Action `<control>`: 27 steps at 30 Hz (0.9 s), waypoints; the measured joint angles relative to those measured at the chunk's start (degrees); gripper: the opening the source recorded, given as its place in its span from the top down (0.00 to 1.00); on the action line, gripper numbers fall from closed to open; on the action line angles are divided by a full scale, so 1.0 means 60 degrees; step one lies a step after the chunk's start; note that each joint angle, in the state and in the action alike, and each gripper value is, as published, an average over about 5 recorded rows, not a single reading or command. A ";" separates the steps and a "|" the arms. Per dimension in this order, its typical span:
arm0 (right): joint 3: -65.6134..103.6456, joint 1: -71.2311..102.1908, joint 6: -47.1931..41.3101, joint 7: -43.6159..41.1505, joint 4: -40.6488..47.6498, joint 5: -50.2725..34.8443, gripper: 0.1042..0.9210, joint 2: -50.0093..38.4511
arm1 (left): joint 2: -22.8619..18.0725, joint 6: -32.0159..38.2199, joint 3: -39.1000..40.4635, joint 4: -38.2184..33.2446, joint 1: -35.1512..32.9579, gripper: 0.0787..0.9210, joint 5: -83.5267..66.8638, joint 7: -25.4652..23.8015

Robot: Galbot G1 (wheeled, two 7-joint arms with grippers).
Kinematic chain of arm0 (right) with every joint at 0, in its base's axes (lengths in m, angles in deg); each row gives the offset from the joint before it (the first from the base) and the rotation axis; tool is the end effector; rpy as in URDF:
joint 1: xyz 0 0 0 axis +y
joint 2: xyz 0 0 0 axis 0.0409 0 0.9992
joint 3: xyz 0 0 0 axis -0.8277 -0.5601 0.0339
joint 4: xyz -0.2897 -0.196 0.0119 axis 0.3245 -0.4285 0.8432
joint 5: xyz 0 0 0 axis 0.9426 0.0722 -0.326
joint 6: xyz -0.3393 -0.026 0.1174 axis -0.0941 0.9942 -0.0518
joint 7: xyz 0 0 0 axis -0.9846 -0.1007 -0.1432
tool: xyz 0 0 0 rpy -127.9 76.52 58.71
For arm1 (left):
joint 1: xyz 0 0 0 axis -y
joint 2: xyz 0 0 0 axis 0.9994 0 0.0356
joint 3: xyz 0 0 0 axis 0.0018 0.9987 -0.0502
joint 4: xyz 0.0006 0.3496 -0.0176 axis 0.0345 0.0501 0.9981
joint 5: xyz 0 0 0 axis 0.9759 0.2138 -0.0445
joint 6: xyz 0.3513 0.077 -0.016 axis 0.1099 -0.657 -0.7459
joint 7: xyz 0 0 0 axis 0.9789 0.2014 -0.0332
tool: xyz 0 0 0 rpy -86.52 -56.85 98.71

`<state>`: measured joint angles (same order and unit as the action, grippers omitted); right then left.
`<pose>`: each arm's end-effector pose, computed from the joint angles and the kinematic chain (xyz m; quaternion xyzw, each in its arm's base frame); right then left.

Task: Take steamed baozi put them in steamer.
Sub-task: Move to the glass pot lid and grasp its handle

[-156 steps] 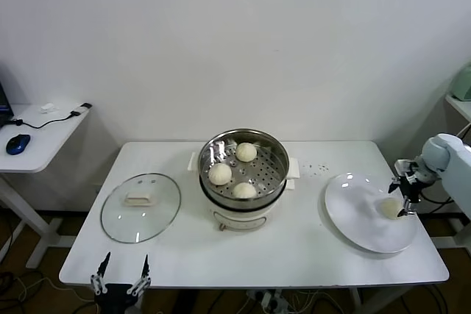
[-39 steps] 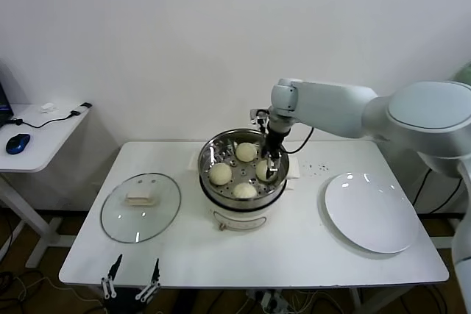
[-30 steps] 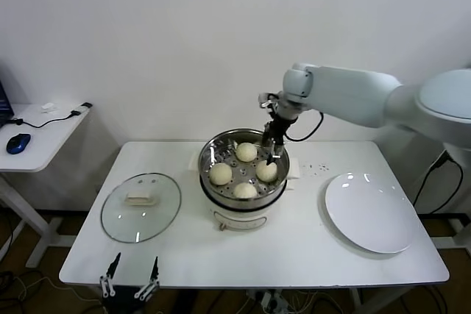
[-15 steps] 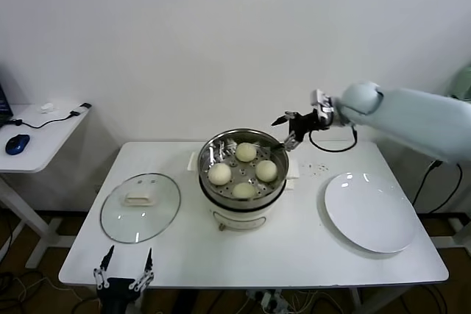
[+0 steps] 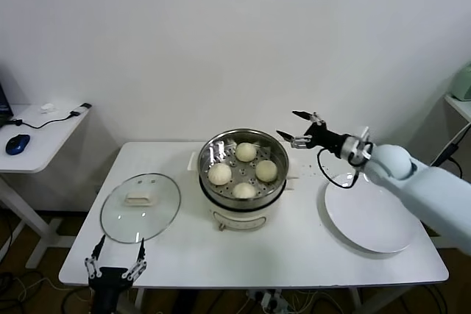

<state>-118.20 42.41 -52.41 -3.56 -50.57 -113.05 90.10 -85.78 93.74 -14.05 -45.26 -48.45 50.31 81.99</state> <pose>0.4635 -0.1461 -0.2023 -0.3695 0.9212 -0.1218 0.0075 0.0939 0.0564 -0.3224 0.0471 -0.9824 -0.1614 0.0819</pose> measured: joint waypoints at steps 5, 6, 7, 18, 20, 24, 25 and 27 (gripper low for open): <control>0.2721 0.2558 0.0023 0.0479 -0.0612 0.0398 0.12 0.0302 | 0.0013 -0.0001 -0.0222 0.0050 0.0196 0.12 0.0789 -0.0024; 0.3221 0.3032 0.0012 0.0554 -0.0718 0.0491 0.12 0.0412 | 0.0023 0.0015 -0.0276 0.0072 0.0242 0.12 0.1041 -0.0026; 0.3688 0.3478 -0.0006 0.0617 -0.0812 0.0581 0.12 0.0530 | 0.0037 0.0036 -0.0330 0.0102 0.0292 0.12 0.1332 -0.0019; 0.7067 0.6892 -0.0220 0.1067 -0.1192 0.1618 0.12 0.1856 | 0.0523 -0.0111 -0.0445 0.0716 0.0998 0.12 0.6120 0.0259; 0.7427 0.7258 -0.0237 0.1127 -0.1196 0.1812 0.12 0.2061 | 0.0638 -0.0121 -0.0402 0.1003 0.1252 0.12 0.6970 0.0378; 0.8032 0.7880 -0.0268 0.1231 -0.1226 0.2170 0.12 0.2426 | 0.0816 -0.0115 -0.0303 0.1731 0.1865 0.12 0.8559 0.0684; 0.8159 0.8014 -0.0270 0.1253 -0.1232 0.2251 0.12 0.2505 | 0.0837 -0.0116 -0.0287 0.1928 0.2034 0.12 0.8928 0.0769; 0.8404 0.8272 -0.0270 0.1301 -0.1236 0.2416 0.12 0.2658 | 0.0863 -0.0123 -0.0262 0.2319 0.2383 0.12 0.9627 0.0930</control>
<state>-67.77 92.04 -54.03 4.24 -57.98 -98.56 106.05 -80.61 93.00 -15.62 -31.35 -34.15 108.07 87.57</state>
